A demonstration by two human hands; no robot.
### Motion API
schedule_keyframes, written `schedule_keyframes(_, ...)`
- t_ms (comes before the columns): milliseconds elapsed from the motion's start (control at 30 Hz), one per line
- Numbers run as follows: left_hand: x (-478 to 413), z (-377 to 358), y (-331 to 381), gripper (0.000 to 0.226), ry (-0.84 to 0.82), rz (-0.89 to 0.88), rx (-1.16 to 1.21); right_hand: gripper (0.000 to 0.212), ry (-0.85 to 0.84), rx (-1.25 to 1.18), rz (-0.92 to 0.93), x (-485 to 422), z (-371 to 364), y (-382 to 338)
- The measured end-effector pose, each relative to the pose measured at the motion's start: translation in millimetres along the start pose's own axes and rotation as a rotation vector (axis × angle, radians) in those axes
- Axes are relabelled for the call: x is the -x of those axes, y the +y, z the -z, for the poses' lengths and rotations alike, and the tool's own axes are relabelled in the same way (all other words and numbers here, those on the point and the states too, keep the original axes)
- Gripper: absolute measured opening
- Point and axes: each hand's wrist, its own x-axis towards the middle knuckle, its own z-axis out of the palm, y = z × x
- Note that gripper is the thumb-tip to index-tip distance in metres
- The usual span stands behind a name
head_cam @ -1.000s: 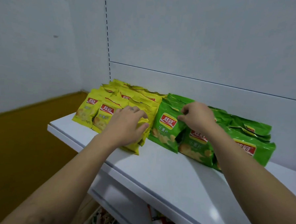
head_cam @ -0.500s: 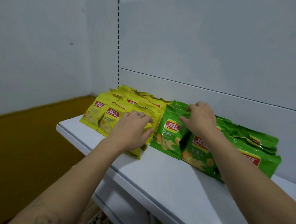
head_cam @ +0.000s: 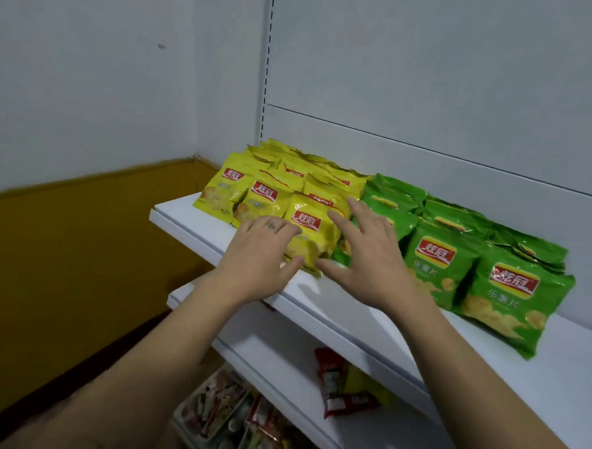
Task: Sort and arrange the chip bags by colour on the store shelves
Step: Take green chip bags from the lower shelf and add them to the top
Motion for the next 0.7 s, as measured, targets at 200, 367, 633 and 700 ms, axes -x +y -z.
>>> schedule_keyframes(200, 83.2, -5.5, -41.0, 0.054, -0.046, 0.126, 0.075, 0.075, -0.053, -0.258, 0.090, 47.7, -40.2, -68.7)
schedule_keyframes(367, 142.1, -29.1, -69.2, 0.061, -0.190, 0.203, 0.146, 0.076, -0.279, -0.205, 0.008, 93.4, -79.8, -102.0)
schedule_keyframes(633, 192.1, -76.4, -61.2, 0.061, -0.314, 0.240, 0.281, 0.081, -0.595, -0.086, -0.267, 151.3, -148.1, -92.4)
schedule_keyframes(700, 199.9, -90.0, -54.3, 0.062, -0.359, 0.261, 0.322, 0.078, -0.640, -0.083, -0.305, 168.1, -159.8, -82.8)
